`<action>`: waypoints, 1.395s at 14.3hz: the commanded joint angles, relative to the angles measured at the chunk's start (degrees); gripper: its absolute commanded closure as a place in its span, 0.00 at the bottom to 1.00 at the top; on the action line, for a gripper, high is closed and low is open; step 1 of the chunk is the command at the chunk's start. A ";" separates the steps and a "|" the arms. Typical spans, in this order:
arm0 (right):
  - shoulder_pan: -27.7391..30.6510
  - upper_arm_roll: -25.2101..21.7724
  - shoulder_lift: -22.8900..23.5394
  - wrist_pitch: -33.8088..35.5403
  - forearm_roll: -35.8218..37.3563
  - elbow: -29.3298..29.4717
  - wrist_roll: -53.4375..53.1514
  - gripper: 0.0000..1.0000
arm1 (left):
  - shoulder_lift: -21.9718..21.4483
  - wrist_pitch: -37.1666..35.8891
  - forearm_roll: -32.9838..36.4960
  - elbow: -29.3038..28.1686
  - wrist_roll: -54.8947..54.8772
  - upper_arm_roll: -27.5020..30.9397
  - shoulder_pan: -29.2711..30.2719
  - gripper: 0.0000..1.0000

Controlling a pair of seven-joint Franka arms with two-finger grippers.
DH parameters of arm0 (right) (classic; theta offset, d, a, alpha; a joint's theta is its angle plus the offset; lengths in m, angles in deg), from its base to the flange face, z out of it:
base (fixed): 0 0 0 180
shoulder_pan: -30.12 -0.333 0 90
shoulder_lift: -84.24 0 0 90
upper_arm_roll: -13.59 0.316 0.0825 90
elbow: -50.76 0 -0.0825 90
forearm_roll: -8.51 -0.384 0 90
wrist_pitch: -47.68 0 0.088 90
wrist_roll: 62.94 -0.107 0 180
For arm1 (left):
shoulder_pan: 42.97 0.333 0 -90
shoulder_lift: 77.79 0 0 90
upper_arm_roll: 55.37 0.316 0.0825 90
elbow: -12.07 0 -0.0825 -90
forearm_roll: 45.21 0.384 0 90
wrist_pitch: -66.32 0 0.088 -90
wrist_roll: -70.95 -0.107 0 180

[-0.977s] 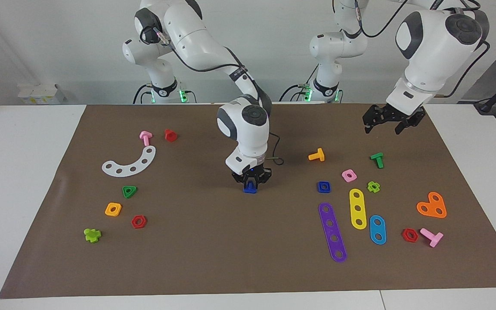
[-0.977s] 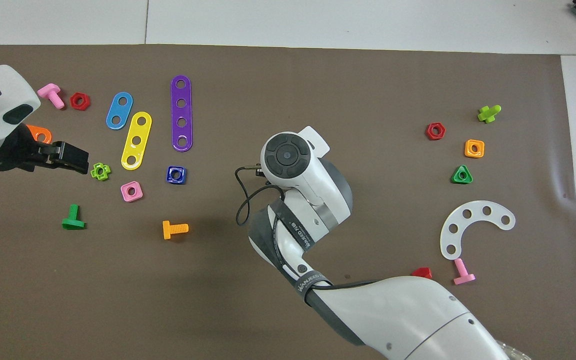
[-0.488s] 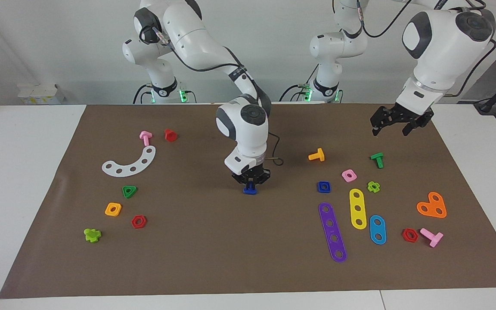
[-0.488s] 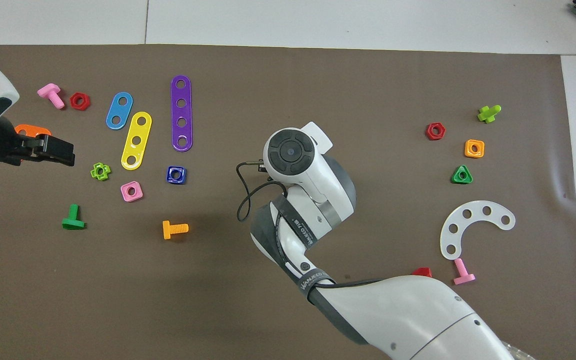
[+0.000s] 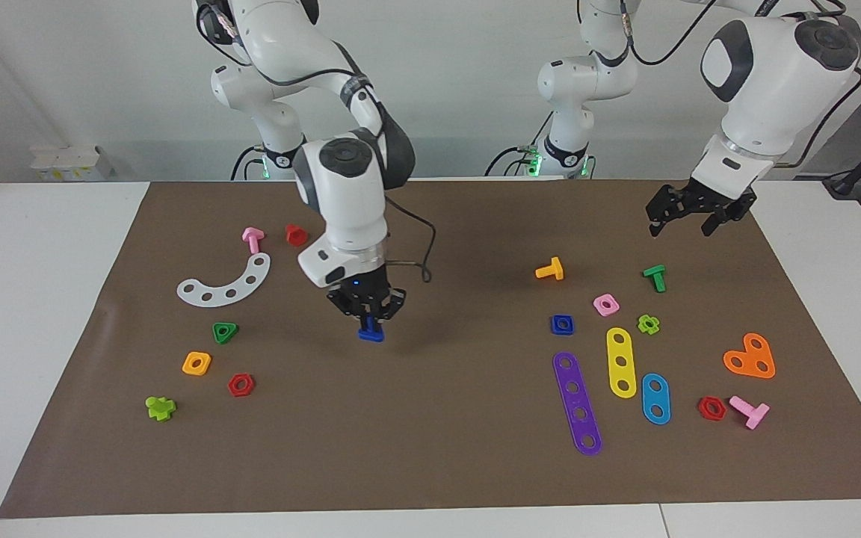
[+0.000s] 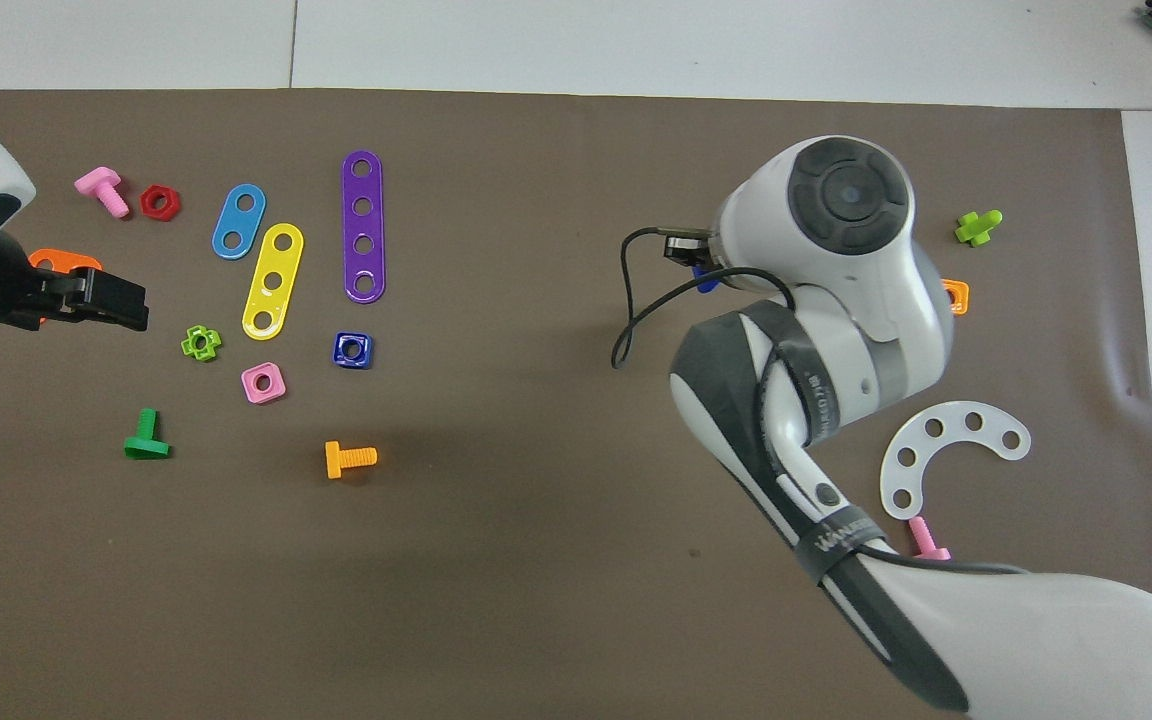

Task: Unscrew and place screws in storage area
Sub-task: 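Carry the blue bolt beside the green triangle nut and release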

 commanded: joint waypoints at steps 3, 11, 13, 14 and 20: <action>10.58 1.15 -6.46 -6.79 -0.27 -15.05 14.18 1.00 | -1.64 1.06 0.89 -1.79 0.38 -0.39 0.44 0.00; 17.90 1.15 -7.44 -18.57 -7.04 -28.33 28.01 1.00 | -1.64 1.06 0.89 -1.79 0.38 -0.30 0.44 0.00; 17.81 1.15 -7.44 -20.86 -6.95 -30.10 28.27 1.00 | -1.64 1.06 0.89 -1.79 0.47 -0.30 0.53 0.00; 17.81 1.06 -7.44 -21.04 -7.03 -30.28 28.45 0.97 | -1.64 1.06 0.89 -1.79 0.47 -0.30 0.53 0.00; 17.46 0.53 -10.94 -7.65 -5.99 -18.80 21.80 0.00 | -1.64 1.06 0.89 -1.79 0.47 -0.30 0.53 0.00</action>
